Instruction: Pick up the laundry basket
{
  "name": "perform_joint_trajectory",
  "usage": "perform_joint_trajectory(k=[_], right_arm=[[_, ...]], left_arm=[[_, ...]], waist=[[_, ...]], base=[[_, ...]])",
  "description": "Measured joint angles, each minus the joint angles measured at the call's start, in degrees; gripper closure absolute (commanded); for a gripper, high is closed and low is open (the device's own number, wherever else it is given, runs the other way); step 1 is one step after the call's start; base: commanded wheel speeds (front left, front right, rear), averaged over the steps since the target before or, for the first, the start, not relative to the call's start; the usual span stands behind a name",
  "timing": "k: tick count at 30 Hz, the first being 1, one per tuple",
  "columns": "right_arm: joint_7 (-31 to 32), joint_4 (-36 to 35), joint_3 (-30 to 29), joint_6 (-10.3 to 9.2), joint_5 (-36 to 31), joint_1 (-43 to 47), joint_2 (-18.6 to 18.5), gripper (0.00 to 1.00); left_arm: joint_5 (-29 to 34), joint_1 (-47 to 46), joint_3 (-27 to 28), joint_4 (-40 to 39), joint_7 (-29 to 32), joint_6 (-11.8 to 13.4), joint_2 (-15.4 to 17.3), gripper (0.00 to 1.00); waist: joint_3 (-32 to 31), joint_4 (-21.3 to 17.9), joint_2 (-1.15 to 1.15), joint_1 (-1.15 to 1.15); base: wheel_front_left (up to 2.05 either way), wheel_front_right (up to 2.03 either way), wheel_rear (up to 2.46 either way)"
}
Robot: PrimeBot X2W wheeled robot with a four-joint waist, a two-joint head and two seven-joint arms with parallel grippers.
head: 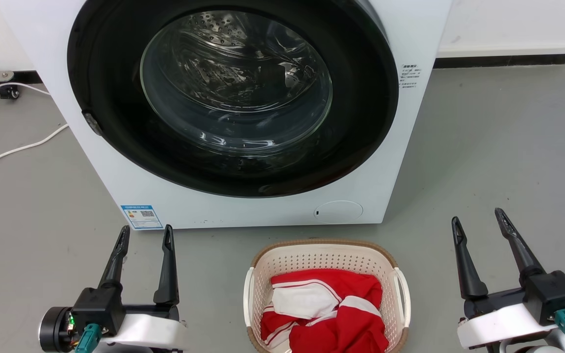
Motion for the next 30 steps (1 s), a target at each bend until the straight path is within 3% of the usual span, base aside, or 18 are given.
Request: perform_joint_trajectory(k=[18, 30], right_arm=[[0.0, 0.3, -0.2, 0.0, 0.5, 0.1, 0.0, 0.0], [0.0, 7.9, -0.2, 0.0, -1.3, -4.7, 0.0, 0.0]], left_arm=[[0.0, -0.1, -0.5, 0.7, 0.0, -0.2, 0.0, 0.0], [-0.1, -6.9, -5.4, 10.9, 0.0, -1.1, 0.0, 0.0]], waist=[[0.5, -0.2, 0.0, 0.0], [5.7, -1.5, 0.0, 0.0]], base=[[0.0, 0.0, 0.0], [0.0, 0.0, 0.0]])
